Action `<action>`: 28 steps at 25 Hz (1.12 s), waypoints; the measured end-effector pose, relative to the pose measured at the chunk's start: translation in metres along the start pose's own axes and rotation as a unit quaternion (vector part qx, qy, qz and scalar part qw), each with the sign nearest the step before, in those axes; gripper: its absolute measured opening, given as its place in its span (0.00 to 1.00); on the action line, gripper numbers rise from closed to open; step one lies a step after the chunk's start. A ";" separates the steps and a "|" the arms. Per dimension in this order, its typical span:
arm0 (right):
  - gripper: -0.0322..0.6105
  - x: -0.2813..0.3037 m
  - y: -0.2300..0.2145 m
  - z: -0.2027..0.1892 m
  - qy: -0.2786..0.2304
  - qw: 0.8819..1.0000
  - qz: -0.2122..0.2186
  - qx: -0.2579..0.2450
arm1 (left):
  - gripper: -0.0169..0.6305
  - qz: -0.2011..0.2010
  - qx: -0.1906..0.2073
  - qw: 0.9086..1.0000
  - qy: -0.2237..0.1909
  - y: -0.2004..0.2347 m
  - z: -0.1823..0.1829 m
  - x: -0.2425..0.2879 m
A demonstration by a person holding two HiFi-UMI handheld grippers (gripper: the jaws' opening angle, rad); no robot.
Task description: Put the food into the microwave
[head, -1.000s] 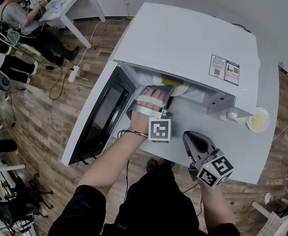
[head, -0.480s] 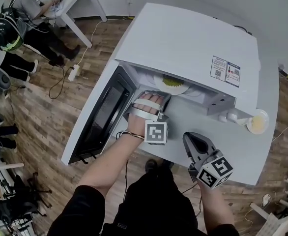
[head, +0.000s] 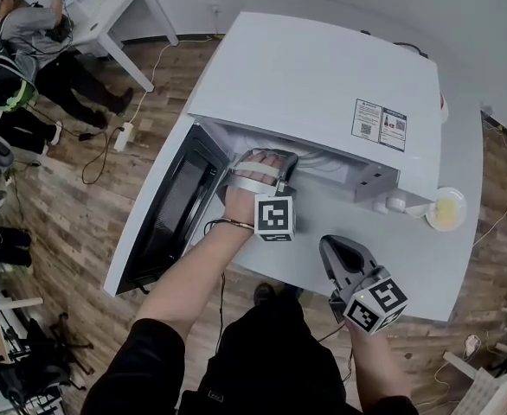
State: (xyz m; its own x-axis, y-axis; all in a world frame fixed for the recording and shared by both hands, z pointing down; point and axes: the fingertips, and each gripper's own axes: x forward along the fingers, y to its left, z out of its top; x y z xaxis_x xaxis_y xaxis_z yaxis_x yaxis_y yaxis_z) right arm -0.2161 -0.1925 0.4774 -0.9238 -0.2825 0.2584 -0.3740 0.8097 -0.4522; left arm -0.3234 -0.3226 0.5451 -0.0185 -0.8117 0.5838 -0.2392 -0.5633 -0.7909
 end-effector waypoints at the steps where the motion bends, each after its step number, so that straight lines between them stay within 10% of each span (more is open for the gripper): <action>1: 0.07 -0.002 0.000 0.000 -0.001 1.000 -0.002 0.000 | 0.05 -0.002 -0.003 1.000 0.000 0.001 0.000 0.002; 10: 0.07 -0.024 0.008 0.012 -0.010 1.000 -0.027 0.000 | 0.06 0.025 -0.044 0.998 -0.024 0.021 0.011 -0.022; 17: 0.07 -0.046 0.059 0.035 -0.022 0.999 -0.031 -0.003 | 0.06 0.020 -0.157 0.984 -0.086 0.016 0.029 -0.131; 21: 0.07 -0.054 0.098 0.051 -0.034 0.999 -0.022 -0.006 | 0.06 -0.002 -0.253 0.958 -0.136 0.026 0.037 -0.201; 26: 0.07 -0.064 0.142 0.054 -0.039 0.999 -0.015 -0.012 | 0.05 -0.036 -0.398 0.895 -0.198 0.041 0.030 -0.271; 28: 0.07 -0.067 0.158 0.055 -0.039 0.999 -0.010 -0.018 | 0.05 -0.030 -0.412 0.888 -0.205 0.045 0.024 -0.294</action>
State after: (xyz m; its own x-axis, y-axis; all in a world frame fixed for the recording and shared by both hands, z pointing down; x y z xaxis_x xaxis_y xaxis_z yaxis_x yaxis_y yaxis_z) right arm -0.2173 -0.0737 0.3417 -0.9202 -0.3375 0.1985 -0.3909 0.8209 -0.4163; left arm -0.3057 -0.1128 0.3340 0.3325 -0.8667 0.3720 -0.8592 -0.4410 -0.2595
